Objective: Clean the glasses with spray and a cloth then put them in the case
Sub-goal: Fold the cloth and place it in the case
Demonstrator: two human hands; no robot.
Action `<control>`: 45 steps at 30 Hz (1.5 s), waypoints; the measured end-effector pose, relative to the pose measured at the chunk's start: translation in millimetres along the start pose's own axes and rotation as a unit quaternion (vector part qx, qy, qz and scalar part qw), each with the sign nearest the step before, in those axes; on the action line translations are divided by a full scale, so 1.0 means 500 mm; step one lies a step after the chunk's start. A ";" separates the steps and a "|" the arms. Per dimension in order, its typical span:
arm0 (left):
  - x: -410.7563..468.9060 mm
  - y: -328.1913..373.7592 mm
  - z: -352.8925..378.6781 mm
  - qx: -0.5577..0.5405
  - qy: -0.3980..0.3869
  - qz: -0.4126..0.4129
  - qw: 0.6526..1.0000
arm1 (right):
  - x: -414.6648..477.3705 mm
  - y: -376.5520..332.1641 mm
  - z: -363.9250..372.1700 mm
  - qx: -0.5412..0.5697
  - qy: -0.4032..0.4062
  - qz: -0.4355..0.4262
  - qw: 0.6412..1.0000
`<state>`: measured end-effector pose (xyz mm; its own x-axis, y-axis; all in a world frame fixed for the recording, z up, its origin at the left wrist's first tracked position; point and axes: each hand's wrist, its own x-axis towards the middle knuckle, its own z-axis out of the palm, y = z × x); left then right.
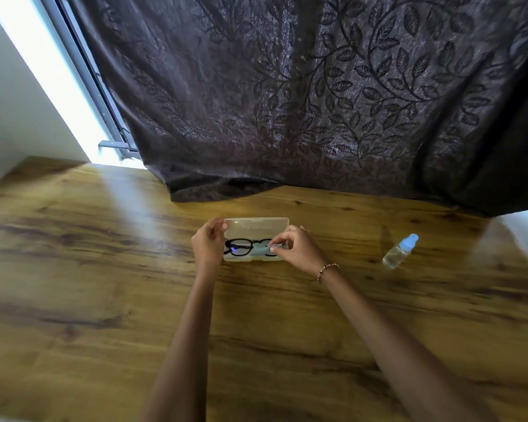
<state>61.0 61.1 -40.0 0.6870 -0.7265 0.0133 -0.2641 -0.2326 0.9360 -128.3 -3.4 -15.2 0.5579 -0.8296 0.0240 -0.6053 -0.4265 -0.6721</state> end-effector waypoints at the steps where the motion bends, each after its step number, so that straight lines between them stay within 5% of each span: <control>1: -0.002 0.000 0.000 -0.004 0.004 0.004 1.000 | 0.000 -0.001 0.005 0.005 0.006 0.000 1.000; 10: -0.007 0.001 0.000 -0.020 0.005 0.004 1.000 | 0.012 -0.007 0.029 0.137 0.021 0.019 0.990; 17: -0.007 0.001 0.003 -0.028 0.005 0.000 1.000 | 0.018 0.015 0.049 0.048 0.029 0.025 0.998; 27: -0.014 -0.007 -0.008 -0.054 -0.016 -0.006 0.998 | 0.012 0.020 0.017 0.087 0.223 0.051 0.969; 34: -0.020 -0.003 0.005 -0.069 -0.030 -0.012 0.997 | 0.038 0.042 -0.026 0.184 0.124 0.156 0.963; 45: -0.033 -0.018 -0.012 -0.120 -0.109 0.029 0.986 | -0.005 0.068 -0.033 0.289 0.131 0.113 0.941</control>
<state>56.0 78.9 -46.5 0.5063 -0.8622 0.0186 -0.1131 -0.0450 0.9926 -159.6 -21.5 -26.0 0.2466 -0.9684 -0.0371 -0.2385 -0.0235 -0.9709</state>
